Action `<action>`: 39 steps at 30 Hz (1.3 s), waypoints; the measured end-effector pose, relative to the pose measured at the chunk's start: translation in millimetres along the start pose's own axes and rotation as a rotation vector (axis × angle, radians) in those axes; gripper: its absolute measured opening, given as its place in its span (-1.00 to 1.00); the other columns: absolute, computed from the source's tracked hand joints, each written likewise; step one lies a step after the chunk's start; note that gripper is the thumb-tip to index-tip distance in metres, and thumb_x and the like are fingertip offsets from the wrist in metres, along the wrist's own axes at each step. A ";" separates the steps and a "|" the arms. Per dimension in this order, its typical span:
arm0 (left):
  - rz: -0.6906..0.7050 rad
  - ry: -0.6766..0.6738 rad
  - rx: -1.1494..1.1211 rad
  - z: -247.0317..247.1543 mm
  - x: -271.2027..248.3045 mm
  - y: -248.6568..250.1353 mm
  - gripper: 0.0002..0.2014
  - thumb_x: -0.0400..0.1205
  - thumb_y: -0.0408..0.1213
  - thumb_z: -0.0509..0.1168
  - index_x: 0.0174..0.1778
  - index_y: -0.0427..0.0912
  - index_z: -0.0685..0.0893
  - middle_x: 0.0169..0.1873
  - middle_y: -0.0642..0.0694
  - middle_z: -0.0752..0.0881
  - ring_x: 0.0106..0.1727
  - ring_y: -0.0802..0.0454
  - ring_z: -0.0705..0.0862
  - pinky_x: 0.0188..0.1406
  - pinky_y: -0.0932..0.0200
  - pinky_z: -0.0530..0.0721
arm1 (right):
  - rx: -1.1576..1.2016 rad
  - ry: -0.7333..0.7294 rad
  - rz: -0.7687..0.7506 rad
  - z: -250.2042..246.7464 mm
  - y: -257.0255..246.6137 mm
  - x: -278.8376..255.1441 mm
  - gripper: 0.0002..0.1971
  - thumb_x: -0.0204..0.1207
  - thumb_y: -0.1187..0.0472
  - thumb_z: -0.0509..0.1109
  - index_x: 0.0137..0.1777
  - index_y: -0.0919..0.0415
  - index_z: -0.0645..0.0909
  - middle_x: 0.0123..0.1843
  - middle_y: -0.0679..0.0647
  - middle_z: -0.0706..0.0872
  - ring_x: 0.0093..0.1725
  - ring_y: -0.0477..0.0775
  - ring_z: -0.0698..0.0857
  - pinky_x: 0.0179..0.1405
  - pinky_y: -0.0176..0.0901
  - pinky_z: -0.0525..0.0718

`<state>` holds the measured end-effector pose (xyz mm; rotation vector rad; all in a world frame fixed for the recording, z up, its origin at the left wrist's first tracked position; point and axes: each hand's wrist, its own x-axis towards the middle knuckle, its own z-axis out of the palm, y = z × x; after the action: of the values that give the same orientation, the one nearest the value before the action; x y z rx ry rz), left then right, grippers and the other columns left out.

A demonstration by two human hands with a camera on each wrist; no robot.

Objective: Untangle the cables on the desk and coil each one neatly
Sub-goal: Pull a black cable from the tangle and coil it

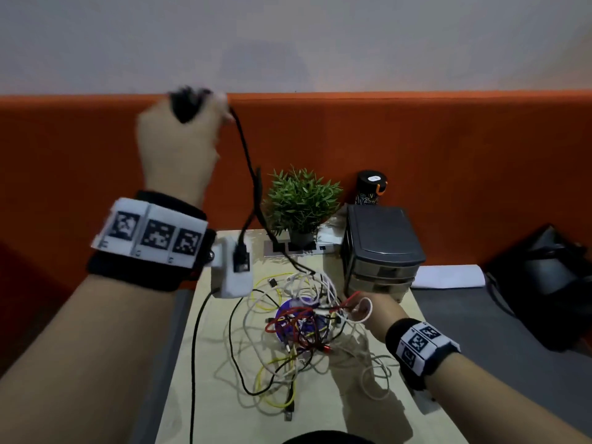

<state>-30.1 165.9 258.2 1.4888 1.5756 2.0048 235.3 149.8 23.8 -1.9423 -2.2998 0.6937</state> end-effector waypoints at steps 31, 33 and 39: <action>-0.008 -0.513 0.070 0.4 -62.6 -31.2 -0.74 0.58 -0.07 0.38 -0.43 0.00 0.72 -0.54 0.14 0.66 -0.48 0.29 0.55 -0.39 0.29 0.51 | 0.686 0.373 -0.153 -103.3 -100.8 -27.6 -0.87 0.62 0.23 0.33 -0.13 0.04 0.66 -0.44 -0.03 0.71 -0.55 -0.12 0.58 -0.49 -0.30 0.52; -0.008 -0.615 0.025 -1.4 -63.7 -27.7 -0.76 0.55 -0.10 0.40 -0.45 -0.01 0.73 -0.50 -0.06 0.69 -0.51 0.24 0.53 -0.46 0.35 0.48 | 0.642 0.435 -0.174 -109.6 -99.7 -22.2 -0.82 0.64 0.27 0.26 -0.05 0.03 0.67 -0.32 -0.04 0.76 -0.43 -0.13 0.66 -0.39 -0.40 0.55; 0.024 -0.731 0.062 10.3 -73.0 -16.8 -0.75 0.54 -0.10 0.41 -0.45 -0.03 0.64 -0.62 0.19 0.59 -0.53 0.27 0.52 -0.49 0.42 0.40 | 0.739 0.097 -0.382 -107.1 -117.8 -27.3 -0.52 0.39 0.59 0.15 0.14 0.14 0.69 -0.21 -0.21 0.78 -0.17 -0.35 0.70 -0.18 -0.33 0.61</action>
<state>6.0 131.1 201.6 1.9529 1.2957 1.1857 166.6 143.3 169.9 -1.1460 -1.8729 1.1466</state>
